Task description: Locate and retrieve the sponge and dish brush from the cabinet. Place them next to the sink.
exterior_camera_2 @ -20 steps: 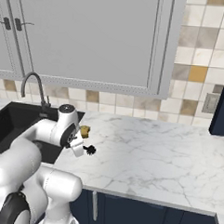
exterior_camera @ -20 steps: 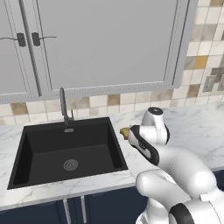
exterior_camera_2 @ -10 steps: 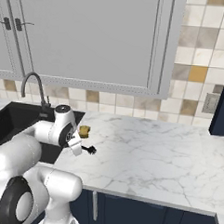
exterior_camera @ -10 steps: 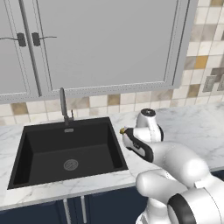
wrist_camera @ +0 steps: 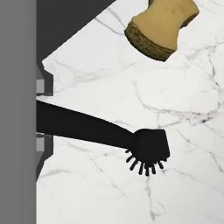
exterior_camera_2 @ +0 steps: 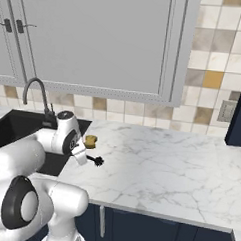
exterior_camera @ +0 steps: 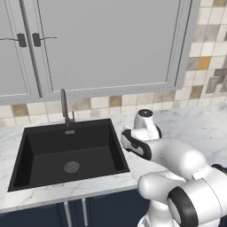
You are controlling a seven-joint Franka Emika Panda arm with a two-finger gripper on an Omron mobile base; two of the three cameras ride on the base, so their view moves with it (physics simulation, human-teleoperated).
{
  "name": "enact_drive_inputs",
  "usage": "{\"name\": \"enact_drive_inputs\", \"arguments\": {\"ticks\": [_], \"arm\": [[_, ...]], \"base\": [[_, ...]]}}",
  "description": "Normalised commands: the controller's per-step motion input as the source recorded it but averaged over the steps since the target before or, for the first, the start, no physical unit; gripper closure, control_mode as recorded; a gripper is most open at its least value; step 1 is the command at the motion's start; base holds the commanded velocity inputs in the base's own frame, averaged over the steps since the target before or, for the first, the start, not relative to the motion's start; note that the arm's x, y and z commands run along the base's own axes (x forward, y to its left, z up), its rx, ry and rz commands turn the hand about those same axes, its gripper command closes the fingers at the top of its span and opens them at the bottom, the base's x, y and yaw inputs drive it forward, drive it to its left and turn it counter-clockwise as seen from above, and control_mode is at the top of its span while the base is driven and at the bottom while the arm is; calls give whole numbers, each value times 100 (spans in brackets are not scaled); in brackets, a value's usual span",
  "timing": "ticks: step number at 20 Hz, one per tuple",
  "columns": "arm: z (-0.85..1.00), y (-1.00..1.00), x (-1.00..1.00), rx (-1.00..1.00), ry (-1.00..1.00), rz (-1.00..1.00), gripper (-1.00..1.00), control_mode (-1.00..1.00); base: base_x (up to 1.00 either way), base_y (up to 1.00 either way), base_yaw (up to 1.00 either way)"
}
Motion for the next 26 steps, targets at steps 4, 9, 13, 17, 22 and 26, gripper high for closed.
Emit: {"name": "enact_drive_inputs", "arguments": {"ticks": [4, 9, 13, 17, 22, 26], "arm": [[-25, 0, -2, 1, 0, -1, -100, -100], [-24, 0, -1, 1, 0, -1, -100, -100], [-9, 0, -3, 0, 0, -1, -100, -100], [30, 0, -15, -3, 0, -2, -100, -100], [63, 0, -25, 2, 0, 0, -100, -100], [48, -2, -25, 8, 8, 3, -100, -100]], "base": [[0, 0, 0], [0, 0, 0], [0, 0, 0], [0, 0, 0], [0, 0, 0], [0, 0, 0]]}}
